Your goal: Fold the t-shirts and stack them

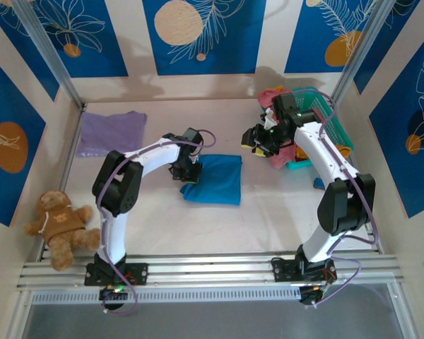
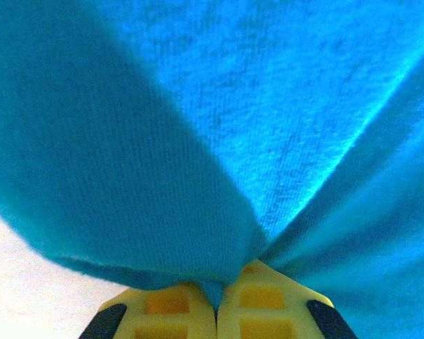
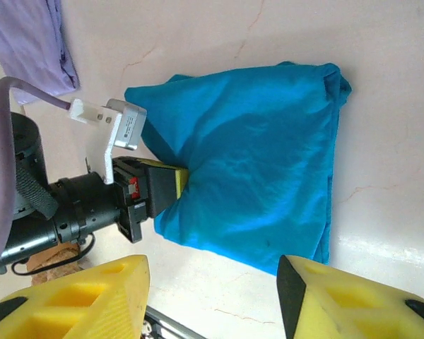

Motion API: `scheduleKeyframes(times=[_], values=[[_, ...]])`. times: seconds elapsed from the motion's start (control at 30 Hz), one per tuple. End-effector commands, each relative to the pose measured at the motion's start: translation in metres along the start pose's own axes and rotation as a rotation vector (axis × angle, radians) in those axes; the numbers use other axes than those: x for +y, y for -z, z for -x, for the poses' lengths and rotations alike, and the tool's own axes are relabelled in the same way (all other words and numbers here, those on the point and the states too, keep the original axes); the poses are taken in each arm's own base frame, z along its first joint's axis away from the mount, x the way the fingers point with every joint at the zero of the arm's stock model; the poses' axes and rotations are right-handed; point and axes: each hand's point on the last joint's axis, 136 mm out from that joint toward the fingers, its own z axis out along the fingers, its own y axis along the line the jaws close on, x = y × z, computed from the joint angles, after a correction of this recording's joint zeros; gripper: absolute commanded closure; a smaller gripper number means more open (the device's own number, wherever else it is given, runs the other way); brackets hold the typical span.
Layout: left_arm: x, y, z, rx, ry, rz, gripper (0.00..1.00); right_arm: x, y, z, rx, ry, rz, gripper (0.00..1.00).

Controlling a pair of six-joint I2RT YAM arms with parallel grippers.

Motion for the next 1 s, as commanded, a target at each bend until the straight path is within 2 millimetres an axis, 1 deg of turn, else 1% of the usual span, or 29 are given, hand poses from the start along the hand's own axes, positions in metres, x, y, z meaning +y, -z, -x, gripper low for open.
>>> scheduleKeyframes(times=[0.0, 0.13, 0.23, 0.27, 0.33, 0.47, 0.53, 0.63, 0.8, 0.97], values=[[0.039, -0.004, -0.01, 0.061, -0.05, 0.202, 1.0, 0.002, 0.012, -0.012, 0.01, 0.01, 0.024, 0.47], [0.059, 0.039, 0.018, -0.022, -0.155, 0.352, 1.0, 0.004, 0.017, -0.018, -0.004, 0.016, 0.045, 0.45], [0.073, 0.064, 0.035, -0.06, -0.235, 0.474, 1.0, 0.005, 0.021, -0.022, -0.014, 0.011, 0.052, 0.42], [0.077, 0.069, 0.04, -0.068, -0.256, 0.509, 1.0, 0.003, 0.022, -0.023, -0.017, 0.005, 0.048, 0.39], [0.087, 0.079, 0.049, -0.085, -0.281, 0.57, 1.0, 0.004, 0.024, -0.025, -0.024, 0.006, 0.05, 0.3], [0.1, 0.093, 0.067, -0.128, -0.321, 0.651, 1.0, 0.006, 0.029, -0.026, -0.032, 0.013, 0.054, 0.22], [0.107, 0.101, 0.079, -0.156, -0.347, 0.716, 1.0, 0.008, 0.032, -0.027, -0.032, 0.021, 0.062, 0.16], [0.112, 0.113, 0.095, -0.196, -0.383, 0.778, 1.0, 0.015, 0.039, -0.03, -0.033, 0.043, 0.076, 0.08], [0.113, 0.128, 0.112, -0.254, -0.442, 0.817, 1.0, 0.02, 0.049, -0.036, -0.038, 0.056, 0.087, 0.05], [0.115, 0.154, 0.129, -0.32, -0.45, 0.85, 1.0, 0.019, 0.049, -0.041, -0.033, 0.052, 0.084, 0.04]])
